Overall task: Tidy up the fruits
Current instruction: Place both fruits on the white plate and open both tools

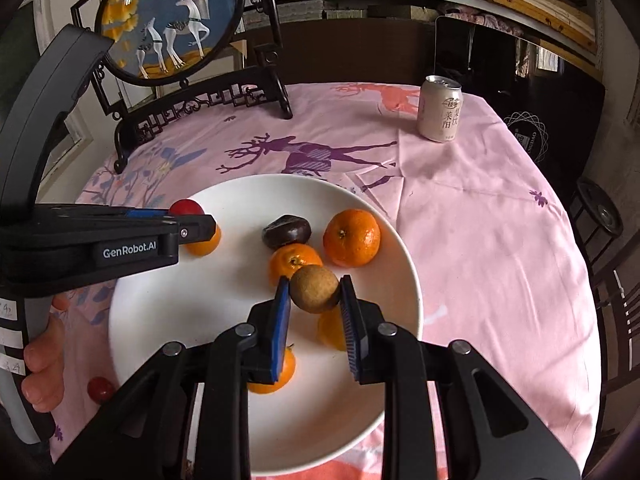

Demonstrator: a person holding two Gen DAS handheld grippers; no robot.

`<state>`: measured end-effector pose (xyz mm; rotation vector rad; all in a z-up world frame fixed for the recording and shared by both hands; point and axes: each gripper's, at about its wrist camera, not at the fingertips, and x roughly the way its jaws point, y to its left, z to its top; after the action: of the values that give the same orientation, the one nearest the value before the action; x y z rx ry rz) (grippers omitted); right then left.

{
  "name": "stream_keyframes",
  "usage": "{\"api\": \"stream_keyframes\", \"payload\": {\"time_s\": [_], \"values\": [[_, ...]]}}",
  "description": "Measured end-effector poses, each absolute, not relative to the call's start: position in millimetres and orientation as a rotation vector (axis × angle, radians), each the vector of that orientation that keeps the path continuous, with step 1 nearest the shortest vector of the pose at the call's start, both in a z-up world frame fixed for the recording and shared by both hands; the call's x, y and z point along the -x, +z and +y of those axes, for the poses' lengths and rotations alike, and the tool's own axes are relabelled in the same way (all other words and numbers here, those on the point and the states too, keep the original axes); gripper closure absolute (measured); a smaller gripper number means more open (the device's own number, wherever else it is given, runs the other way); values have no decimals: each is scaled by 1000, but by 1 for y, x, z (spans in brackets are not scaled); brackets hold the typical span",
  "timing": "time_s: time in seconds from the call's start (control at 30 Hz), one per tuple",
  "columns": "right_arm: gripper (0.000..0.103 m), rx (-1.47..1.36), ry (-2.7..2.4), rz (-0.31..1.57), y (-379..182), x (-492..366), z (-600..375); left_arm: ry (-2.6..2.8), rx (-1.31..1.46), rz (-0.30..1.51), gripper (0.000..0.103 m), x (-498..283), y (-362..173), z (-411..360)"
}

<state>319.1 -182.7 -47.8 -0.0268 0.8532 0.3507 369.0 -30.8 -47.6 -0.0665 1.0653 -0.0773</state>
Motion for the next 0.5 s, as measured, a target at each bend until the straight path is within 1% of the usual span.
{"api": "stream_keyframes", "payload": {"time_s": [0.1, 0.13, 0.17, 0.2, 0.23, 0.33, 0.4, 0.43, 0.5], "values": [[78, 17, 356, 871, -53, -327, -184, -72, 56, 1069, 71, -376, -53, -32], [70, 23, 353, 868, -53, -329, -184, -68, 59, 1066, 70, -377, -52, -32], [56, 26, 346, 861, -53, -329, -185, -69, 67, 1070, 64, -378, -52, -31], [51, 27, 335, 849, -52, -329, -186, -68, 75, 1075, 59, -377, -50, -29], [51, 26, 329, 841, -50, -326, -187, -65, 78, 1068, 55, -375, -46, -27], [50, 22, 335, 837, -38, -312, -190, -72, 74, 1020, 47, -355, -27, -20], [48, 20, 333, 821, -27, -291, -194, -74, 60, 968, 40, -329, -12, -14], [48, 19, 339, 811, -23, -277, -195, -73, 53, 945, 35, -313, -7, -10], [48, 12, 351, 788, -16, -245, -199, -88, 47, 904, 30, -278, 1, -4]]}}
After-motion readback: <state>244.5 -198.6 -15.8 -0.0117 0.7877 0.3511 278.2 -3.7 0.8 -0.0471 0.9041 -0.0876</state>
